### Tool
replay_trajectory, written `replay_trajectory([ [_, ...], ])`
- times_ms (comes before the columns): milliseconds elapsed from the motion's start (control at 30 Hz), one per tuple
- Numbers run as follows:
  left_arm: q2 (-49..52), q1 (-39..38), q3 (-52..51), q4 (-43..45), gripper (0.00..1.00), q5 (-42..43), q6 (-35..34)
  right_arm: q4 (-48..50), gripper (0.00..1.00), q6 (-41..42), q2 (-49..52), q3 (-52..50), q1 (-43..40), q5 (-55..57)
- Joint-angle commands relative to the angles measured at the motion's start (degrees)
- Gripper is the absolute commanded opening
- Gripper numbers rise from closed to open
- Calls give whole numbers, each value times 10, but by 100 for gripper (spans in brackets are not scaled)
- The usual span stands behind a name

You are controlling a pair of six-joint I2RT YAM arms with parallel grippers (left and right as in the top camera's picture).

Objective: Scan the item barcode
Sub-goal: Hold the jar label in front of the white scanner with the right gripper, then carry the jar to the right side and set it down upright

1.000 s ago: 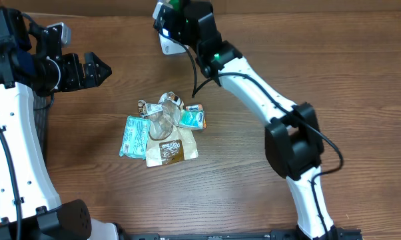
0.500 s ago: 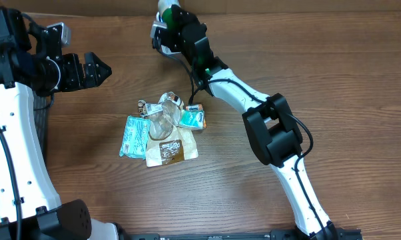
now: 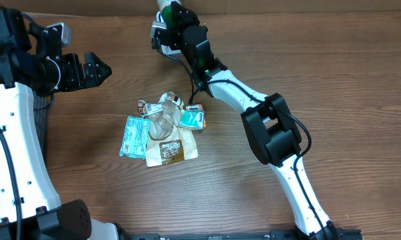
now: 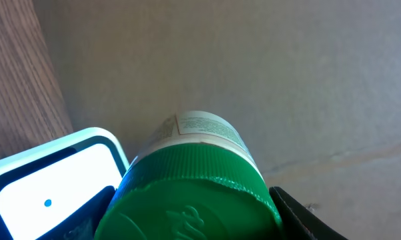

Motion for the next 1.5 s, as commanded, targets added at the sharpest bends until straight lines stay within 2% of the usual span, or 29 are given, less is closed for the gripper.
replay_trajectory([
  [0, -6, -4, 3, 0, 99, -2, 13, 0, 18, 20, -38, 13, -2, 6],
  [200, -6, -4, 3, 0, 100, -2, 13, -122, 18, 37, -113, 13, -2, 6],
  [300, -6, -4, 3, 0, 99, -2, 13, -190, 19, 114, -172, 13, -4, 6],
  [400, -6, -4, 3, 0, 99, -2, 13, -278, 24, 191, -245, 13, -5, 6],
  [567, -6, -4, 3, 0, 100, -2, 13, -490, 24, 364, -371, 13, -6, -11],
  [700, -6, -4, 3, 0, 100, -2, 13, -681, 24, 466, -450, 13, -21, -51],
  [867, -6, -4, 3, 0, 100, -2, 13, -887, 24, 556, -488, 13, -61, -51],
  [967, -6, -4, 3, 0, 99, -2, 13, -975, 24, 598, -484, 6, -100, -51],
  [1133, -6, -4, 3, 0, 100, -2, 13, -1023, 24, 636, -475, -45, -179, -85],
  [1300, -6, -4, 3, 0, 99, -2, 13, -989, 24, 637, -470, -134, -256, -139],
  [1467, -6, -4, 3, 0, 99, -2, 13, -930, 25, 652, -450, -216, -313, -145],
])
